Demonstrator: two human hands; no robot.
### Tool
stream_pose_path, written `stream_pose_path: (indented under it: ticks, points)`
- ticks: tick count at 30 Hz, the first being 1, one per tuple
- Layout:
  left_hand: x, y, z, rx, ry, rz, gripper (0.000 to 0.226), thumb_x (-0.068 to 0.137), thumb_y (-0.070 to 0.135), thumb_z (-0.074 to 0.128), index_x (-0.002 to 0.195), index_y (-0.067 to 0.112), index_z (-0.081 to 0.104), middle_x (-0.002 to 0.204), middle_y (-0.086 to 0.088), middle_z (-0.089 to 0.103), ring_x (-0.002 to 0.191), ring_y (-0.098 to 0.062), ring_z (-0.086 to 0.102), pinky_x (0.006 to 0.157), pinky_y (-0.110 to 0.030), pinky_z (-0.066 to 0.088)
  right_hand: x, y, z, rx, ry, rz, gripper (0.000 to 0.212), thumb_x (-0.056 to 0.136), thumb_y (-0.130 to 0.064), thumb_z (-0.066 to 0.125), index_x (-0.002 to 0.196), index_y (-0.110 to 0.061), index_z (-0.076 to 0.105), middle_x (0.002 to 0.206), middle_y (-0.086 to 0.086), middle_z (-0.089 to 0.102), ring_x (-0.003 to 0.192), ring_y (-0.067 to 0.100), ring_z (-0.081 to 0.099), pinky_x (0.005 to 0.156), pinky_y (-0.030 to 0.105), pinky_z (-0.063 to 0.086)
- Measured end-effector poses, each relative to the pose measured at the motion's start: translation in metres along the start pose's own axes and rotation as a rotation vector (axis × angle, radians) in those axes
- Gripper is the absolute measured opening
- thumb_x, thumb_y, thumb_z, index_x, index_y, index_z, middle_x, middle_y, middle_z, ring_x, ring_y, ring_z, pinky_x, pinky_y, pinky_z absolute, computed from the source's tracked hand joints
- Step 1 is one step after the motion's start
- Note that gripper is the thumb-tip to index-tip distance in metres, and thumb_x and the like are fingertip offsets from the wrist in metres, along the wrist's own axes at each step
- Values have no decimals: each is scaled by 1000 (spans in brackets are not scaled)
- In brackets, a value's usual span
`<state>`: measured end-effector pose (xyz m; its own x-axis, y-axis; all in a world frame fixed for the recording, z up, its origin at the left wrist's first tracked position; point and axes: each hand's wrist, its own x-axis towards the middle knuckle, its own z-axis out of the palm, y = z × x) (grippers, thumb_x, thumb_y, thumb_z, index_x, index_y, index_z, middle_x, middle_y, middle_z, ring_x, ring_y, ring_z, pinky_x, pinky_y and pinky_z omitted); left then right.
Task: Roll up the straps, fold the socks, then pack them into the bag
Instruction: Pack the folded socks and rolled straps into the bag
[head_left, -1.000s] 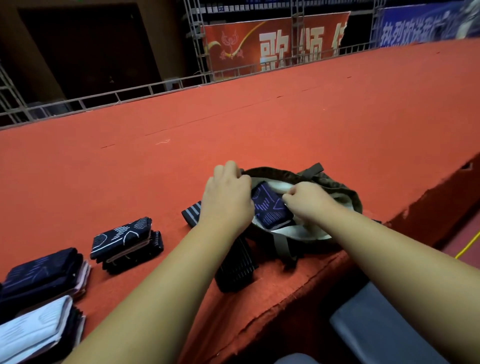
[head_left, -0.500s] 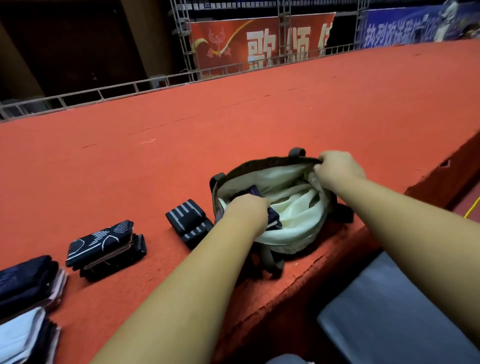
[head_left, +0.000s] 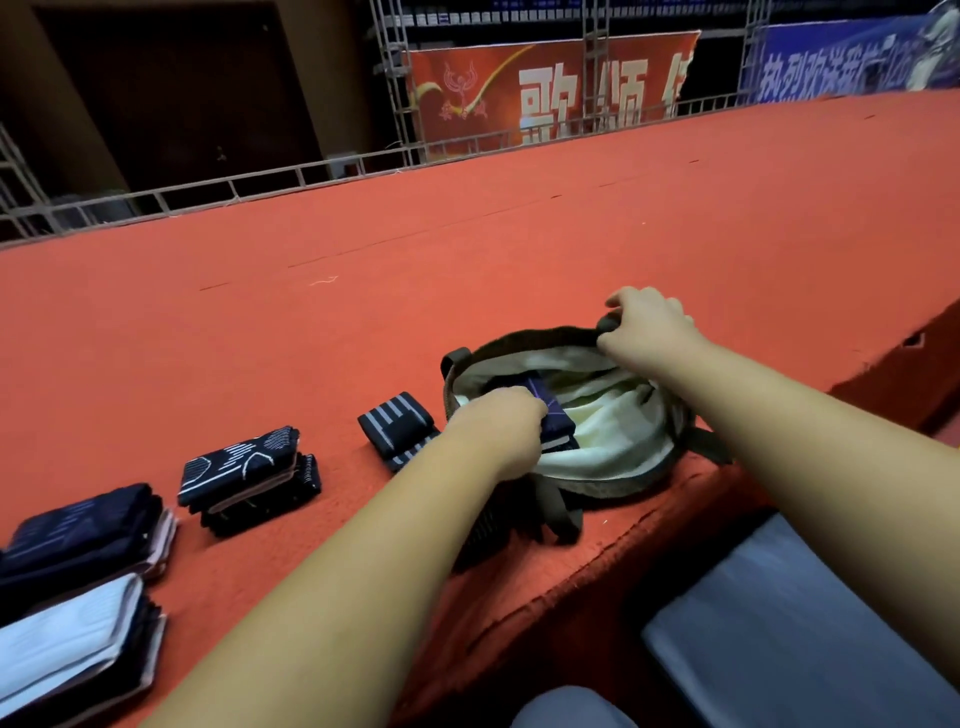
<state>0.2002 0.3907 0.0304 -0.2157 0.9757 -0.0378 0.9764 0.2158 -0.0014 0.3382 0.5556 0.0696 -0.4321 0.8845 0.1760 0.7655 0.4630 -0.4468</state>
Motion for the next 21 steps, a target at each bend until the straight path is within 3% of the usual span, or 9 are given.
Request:
stream_pose_path:
  ticks: [2, 4, 6, 10, 14, 18, 21]
  points:
    - [-20, -10, -12, -118, 57, 0, 19, 90, 19, 47, 87, 18, 65, 97, -2, 70, 96, -30, 65, 81, -44, 56, -18, -15, 1, 85, -23, -54, 56, 90, -26, 58, 146, -25, 56, 146, 10, 54, 136, 40, 47, 112, 48, 43]
    - [-45, -24, -29, -245, 165, -20, 33, 92, 23, 46, 102, 24, 78, 107, 4, 78, 104, -22, 69, 91, -38, 56, -35, -33, 3, 164, -47, -106, 52, 89, -29, 57, 140, -25, 60, 143, 7, 57, 134, 35, 51, 112, 48, 45]
    - [-72, -43, -46, -309, 245, -92, 32, 98, 20, 51, 110, 26, 80, 110, 8, 79, 108, -15, 69, 90, -29, 52, -53, -53, 6, 222, -67, -168, 43, 91, -28, 58, 133, -22, 64, 136, 6, 61, 127, 30, 58, 108, 45, 48]
    - [-125, -95, -66, -329, 283, -235, 27, 98, 17, 57, 108, 23, 82, 110, 1, 80, 108, -21, 71, 92, -31, 53, -86, -92, 19, 272, -96, -266, 32, 95, -23, 58, 124, -20, 69, 127, 3, 65, 117, 23, 61, 100, 37, 49]
    - [-173, -144, -70, -376, 304, -379, 27, 98, 15, 58, 106, 22, 82, 107, 3, 80, 103, -17, 72, 90, -27, 52, -115, -130, 32, 330, -144, -300, 24, 91, -19, 56, 104, -23, 75, 105, -1, 73, 83, 15, 63, 71, 27, 45]
    - [-211, -185, -67, -371, 342, -521, 31, 97, 12, 54, 108, 23, 81, 113, 0, 80, 107, -21, 71, 91, -29, 53, -143, -170, 48, 386, -183, -330, 21, 92, -20, 57, 99, -26, 76, 92, -5, 74, 85, 16, 67, 74, 27, 46]
    - [-231, -208, -59, -327, 339, -566, 34, 97, 10, 53, 115, 20, 80, 122, -4, 77, 116, -25, 69, 97, -30, 52, -161, -199, 66, 428, -243, -346, 20, 92, -19, 58, 95, -28, 76, 79, -7, 73, 71, 14, 67, 67, 26, 49]
